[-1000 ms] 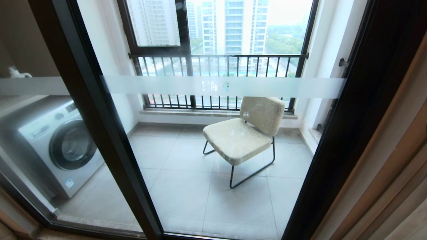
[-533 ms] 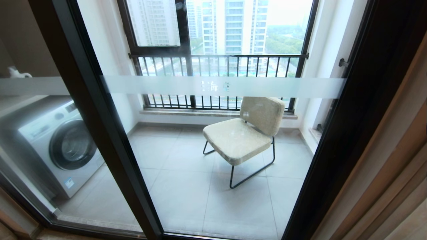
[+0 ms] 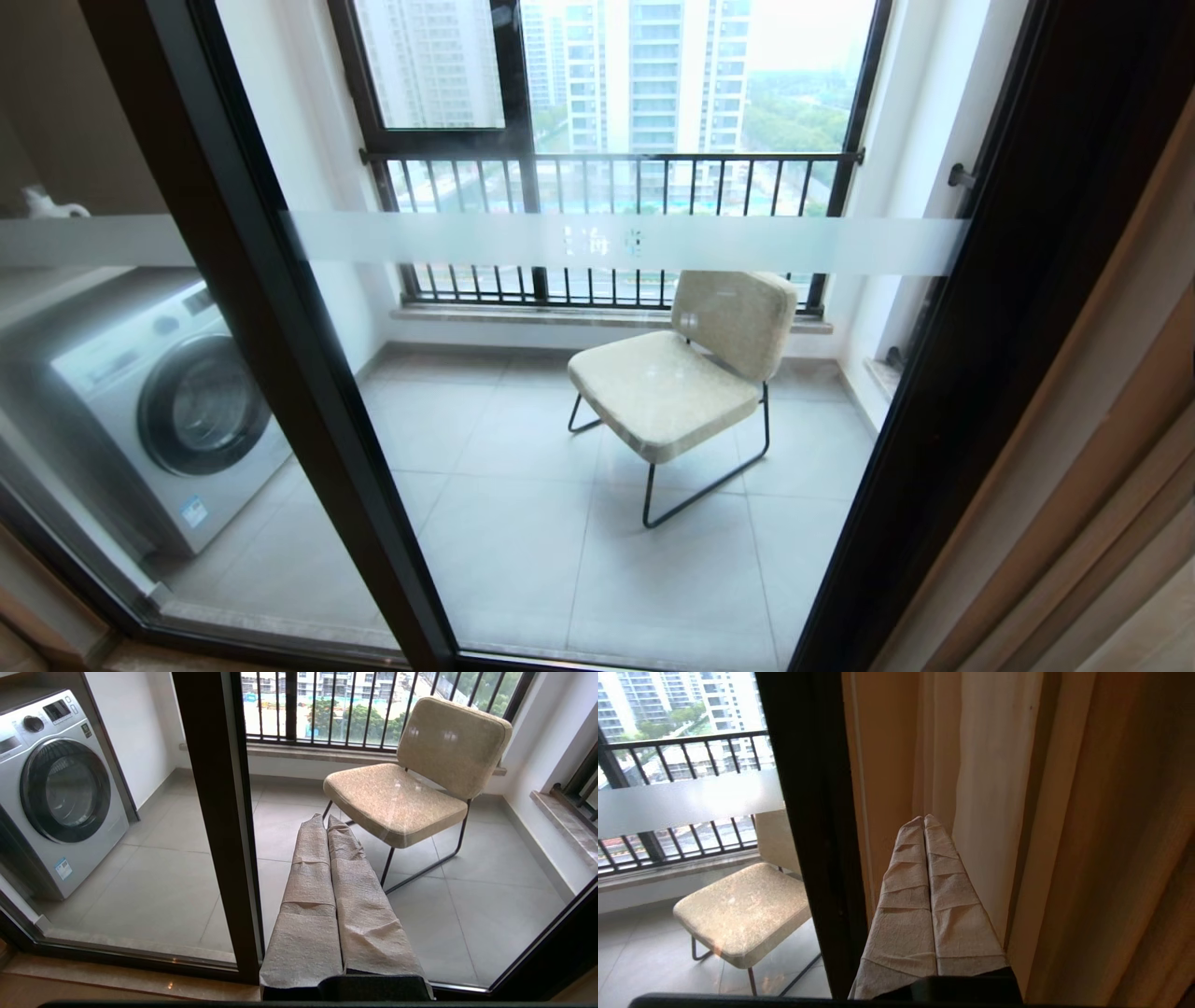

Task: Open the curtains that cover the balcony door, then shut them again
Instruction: Close the inner curtains on both sides

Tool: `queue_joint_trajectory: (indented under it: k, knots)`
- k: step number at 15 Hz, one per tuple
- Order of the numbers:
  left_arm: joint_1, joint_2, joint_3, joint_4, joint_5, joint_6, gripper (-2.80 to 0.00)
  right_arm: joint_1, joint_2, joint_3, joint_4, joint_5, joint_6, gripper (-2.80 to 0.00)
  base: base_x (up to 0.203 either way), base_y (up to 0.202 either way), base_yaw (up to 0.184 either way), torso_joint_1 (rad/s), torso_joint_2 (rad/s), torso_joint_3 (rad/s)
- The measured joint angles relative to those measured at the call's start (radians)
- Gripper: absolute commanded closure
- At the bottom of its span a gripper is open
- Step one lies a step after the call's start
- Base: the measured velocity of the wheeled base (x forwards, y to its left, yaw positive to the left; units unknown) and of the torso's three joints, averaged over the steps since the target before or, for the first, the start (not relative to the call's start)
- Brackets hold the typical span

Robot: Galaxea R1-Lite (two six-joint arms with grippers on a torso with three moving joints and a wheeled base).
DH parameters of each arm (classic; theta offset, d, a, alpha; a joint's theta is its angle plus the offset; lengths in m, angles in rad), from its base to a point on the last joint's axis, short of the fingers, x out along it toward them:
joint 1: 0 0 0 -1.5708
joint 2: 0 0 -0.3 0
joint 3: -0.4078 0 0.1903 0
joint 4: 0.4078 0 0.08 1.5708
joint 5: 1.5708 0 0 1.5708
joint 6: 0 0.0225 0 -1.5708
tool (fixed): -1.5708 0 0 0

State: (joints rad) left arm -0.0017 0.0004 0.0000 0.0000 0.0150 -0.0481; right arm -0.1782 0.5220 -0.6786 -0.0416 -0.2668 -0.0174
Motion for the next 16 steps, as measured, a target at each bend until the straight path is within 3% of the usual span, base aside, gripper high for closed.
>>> queue_joint_trajectory:
  k: [4,10,16]
  knots:
    - [0.000,0.000,0.000,0.000,0.000,0.000,0.00,-0.112,0.069,-0.042,-0.003,0.104,0.012,-2.80,0.000,0.000,0.000,0.000,0.00,0.000]
    - [0.000,0.000,0.000,0.000,0.000,0.000,0.00,-0.199,0.111,-0.053,-0.107,0.099,0.004,-2.80,0.000,0.000,0.000,0.000,0.00,0.000]
    - [0.000,0.000,0.000,0.000,0.000,0.000,0.00,-0.305,0.193,-0.123,-0.123,0.104,0.029,-2.80,0.000,0.000,0.000,0.000,0.00,0.000]
